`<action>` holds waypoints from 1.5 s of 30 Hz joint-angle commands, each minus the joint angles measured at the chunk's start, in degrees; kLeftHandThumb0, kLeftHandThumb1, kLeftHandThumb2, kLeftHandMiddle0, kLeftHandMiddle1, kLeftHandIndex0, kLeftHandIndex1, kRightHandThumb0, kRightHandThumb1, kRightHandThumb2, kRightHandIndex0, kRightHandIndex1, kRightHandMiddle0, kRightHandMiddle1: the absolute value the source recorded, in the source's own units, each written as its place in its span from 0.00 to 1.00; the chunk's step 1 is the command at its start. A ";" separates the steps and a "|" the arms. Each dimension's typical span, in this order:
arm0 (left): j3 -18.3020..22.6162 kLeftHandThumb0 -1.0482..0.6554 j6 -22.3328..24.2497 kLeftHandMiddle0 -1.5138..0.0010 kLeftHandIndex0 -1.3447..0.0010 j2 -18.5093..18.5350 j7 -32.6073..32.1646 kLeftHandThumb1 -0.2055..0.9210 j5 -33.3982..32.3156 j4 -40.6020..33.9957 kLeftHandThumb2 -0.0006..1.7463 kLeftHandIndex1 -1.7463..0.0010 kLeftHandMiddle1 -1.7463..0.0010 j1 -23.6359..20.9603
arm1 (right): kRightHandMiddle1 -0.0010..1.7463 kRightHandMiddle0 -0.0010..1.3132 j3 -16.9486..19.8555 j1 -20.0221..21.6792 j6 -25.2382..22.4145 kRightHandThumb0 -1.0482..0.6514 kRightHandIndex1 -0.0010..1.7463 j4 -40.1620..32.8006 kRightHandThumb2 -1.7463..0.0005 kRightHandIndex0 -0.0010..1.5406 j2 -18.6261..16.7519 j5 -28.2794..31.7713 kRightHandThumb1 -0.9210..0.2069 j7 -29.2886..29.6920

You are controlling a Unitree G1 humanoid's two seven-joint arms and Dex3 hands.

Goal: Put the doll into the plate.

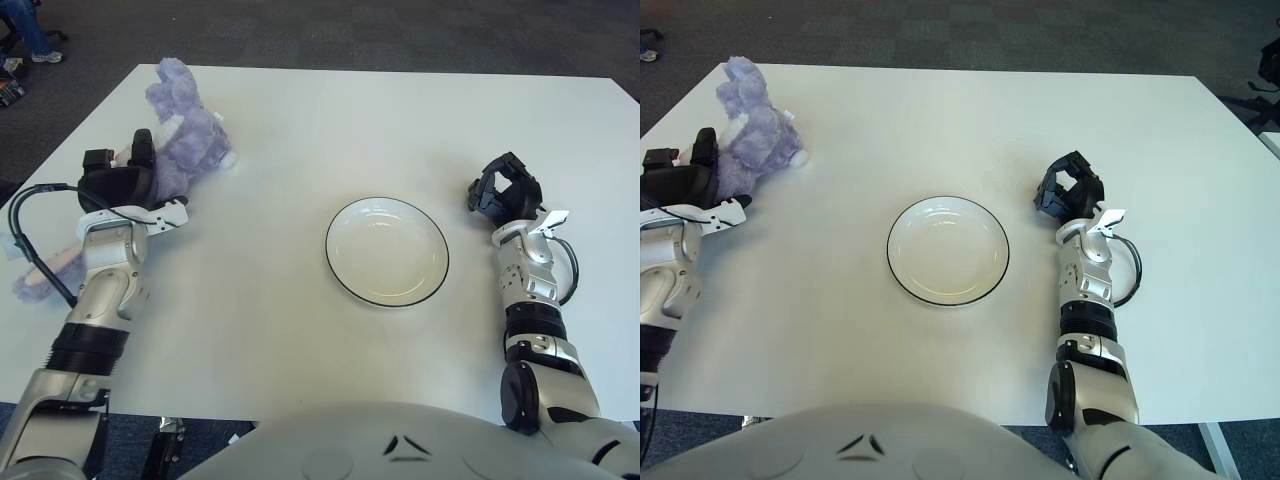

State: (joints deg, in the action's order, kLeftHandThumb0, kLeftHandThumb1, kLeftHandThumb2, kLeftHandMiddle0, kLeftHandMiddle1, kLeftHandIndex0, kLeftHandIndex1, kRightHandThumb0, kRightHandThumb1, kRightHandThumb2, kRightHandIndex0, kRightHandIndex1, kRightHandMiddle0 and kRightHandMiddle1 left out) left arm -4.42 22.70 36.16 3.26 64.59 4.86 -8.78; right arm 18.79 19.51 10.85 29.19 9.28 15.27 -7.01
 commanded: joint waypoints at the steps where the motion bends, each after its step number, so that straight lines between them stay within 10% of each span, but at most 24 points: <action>1: -1.39 0.00 1.10 0.99 1.00 -0.55 -2.19 1.00 0.36 2.76 0.38 1.00 0.63 -0.65 | 1.00 0.46 0.22 -2.47 -2.98 0.33 1.00 1.60 0.26 0.79 -0.58 0.91 0.52 -0.06; 9: -2.81 0.00 0.46 0.97 1.00 -1.82 -7.14 1.00 -2.77 8.38 0.40 1.00 0.60 -1.82 | 1.00 0.47 0.43 -2.72 -3.96 0.33 1.00 0.94 0.25 0.78 -0.37 1.46 0.53 -1.21; 33: -3.93 0.13 -4.67 0.99 1.00 -4.04 -17.68 0.90 -13.78 16.71 0.22 0.70 0.01 -3.90 | 1.00 0.48 0.26 -2.66 -4.61 0.33 1.00 0.82 0.24 0.79 0.29 1.78 0.55 -2.40; 37: -3.85 0.21 -6.22 0.92 1.00 -3.54 -17.88 0.72 -15.20 17.64 0.37 0.67 0.00 -3.95 | 1.00 0.48 0.26 -2.67 -4.84 0.33 1.00 0.78 0.24 0.79 0.36 1.82 0.55 -2.54; 38: -3.72 0.52 -6.64 0.79 1.00 -3.50 -18.00 0.69 -15.67 17.82 0.45 0.63 0.04 -3.94 | 1.00 0.48 0.27 -2.67 -4.91 0.33 1.00 0.77 0.24 0.79 0.37 1.87 0.55 -2.58; 40: -3.55 0.68 -7.14 0.72 1.00 -3.61 -18.50 0.67 -16.45 18.24 0.49 0.59 0.06 -4.00 | 1.00 0.48 0.30 -2.64 -4.97 0.33 1.00 0.78 0.24 0.79 0.39 1.93 0.55 -2.67; 45: -4.08 0.83 -8.98 0.63 1.00 -3.78 -21.56 0.63 -17.20 21.36 0.54 0.45 0.10 -4.96 | 1.00 0.48 0.33 -2.41 -4.85 0.33 1.00 1.21 0.24 0.79 0.51 1.93 0.55 -2.83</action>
State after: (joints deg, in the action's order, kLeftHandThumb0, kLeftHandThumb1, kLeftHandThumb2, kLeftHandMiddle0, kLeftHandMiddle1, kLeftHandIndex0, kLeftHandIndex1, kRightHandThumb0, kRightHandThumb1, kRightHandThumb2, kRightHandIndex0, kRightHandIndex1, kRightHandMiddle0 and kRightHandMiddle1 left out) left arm -7.02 14.94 33.37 -18.51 48.74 22.65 -14.78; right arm 19.13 19.03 8.44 28.31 10.43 16.77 -9.97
